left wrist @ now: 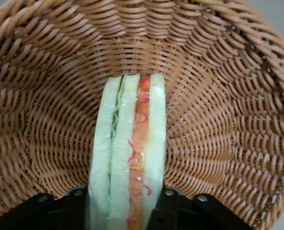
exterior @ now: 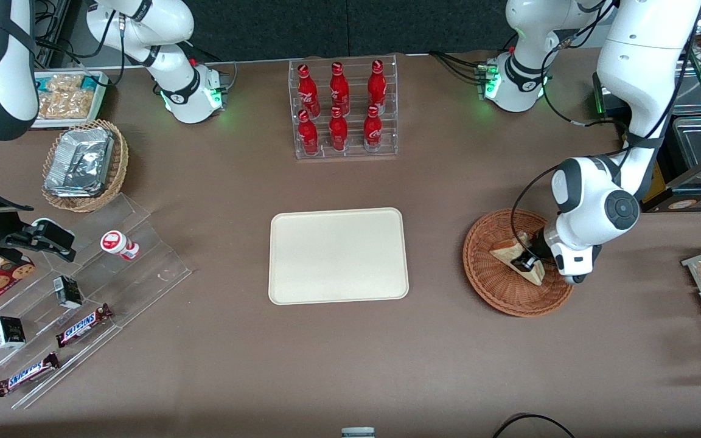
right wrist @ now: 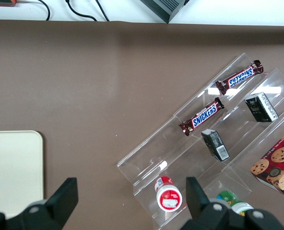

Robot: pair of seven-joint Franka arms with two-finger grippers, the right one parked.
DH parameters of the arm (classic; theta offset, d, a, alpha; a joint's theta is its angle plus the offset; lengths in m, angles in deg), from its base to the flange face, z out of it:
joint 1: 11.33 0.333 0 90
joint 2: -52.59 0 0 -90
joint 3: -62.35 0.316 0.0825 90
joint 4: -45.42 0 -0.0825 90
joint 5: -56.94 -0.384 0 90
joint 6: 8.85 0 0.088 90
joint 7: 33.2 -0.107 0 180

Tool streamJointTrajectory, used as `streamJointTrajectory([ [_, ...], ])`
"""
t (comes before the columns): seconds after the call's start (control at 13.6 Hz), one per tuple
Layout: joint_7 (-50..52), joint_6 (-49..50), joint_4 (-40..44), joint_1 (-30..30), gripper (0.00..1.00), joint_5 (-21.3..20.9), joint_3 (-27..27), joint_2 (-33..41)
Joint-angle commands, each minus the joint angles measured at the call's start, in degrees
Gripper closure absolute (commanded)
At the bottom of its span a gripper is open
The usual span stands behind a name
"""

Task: Place sandwich from basket to tray
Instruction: 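Lower the open left gripper over the sandwich in the wicker basket, then close the left gripper on the sandwich and lift it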

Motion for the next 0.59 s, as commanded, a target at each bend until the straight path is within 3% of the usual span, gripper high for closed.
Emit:
streamJointTrajectory([
  [0.0,0.19,1.58,0.51,-0.39,1.00,0.16,-0.25,4.15],
  [0.22,0.37,13.16,9.09,-0.31,1.00,0.16,-2.62,7.15],
  [0.51,0.45,25.84,27.11,-0.48,0.98,-2.19,-12.18,4.09],
])
